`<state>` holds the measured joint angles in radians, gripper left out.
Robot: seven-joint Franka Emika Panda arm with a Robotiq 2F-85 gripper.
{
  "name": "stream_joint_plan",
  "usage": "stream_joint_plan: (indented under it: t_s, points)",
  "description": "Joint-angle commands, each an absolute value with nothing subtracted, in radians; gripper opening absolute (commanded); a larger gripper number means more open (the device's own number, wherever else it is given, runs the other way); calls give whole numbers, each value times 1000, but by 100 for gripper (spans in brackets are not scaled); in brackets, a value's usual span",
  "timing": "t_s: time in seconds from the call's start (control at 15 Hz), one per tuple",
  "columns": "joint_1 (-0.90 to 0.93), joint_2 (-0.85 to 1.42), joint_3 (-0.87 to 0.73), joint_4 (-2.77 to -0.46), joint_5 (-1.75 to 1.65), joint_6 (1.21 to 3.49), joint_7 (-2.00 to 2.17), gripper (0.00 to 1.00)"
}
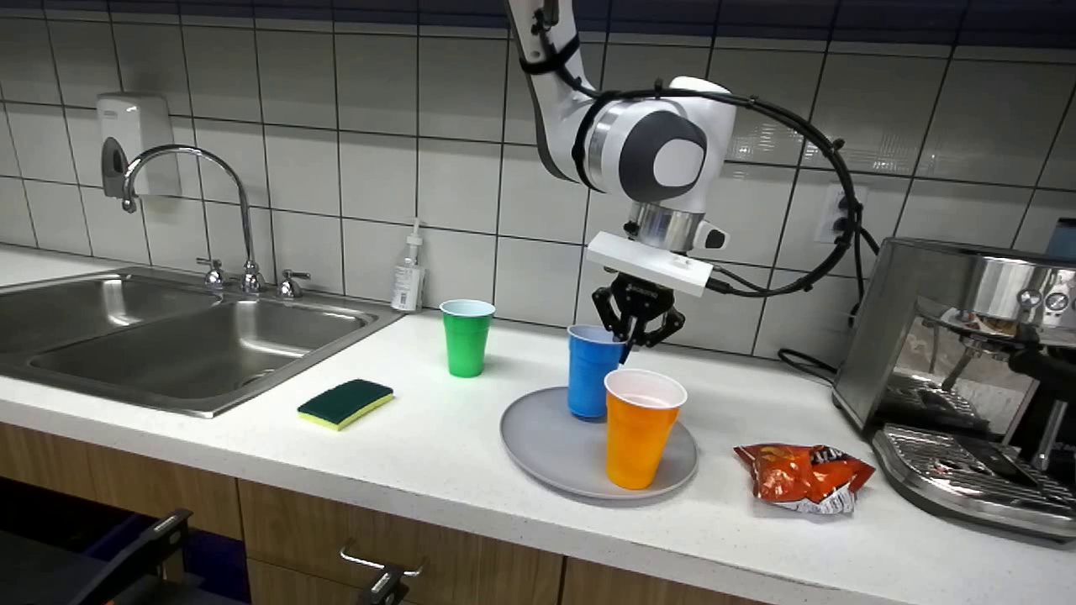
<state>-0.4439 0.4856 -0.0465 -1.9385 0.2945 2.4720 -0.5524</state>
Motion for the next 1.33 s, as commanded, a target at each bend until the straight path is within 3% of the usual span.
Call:
stream_joint_plan:
  t_s: [0.0,0.67,1.27]
  points:
    - [-441,465,-49,-1954,279,2483,-559,30]
    - [-438,429,-45,-1949,293,2469,-549,99]
    - [-383,410,-14,-1920,314,2486,-530,100]
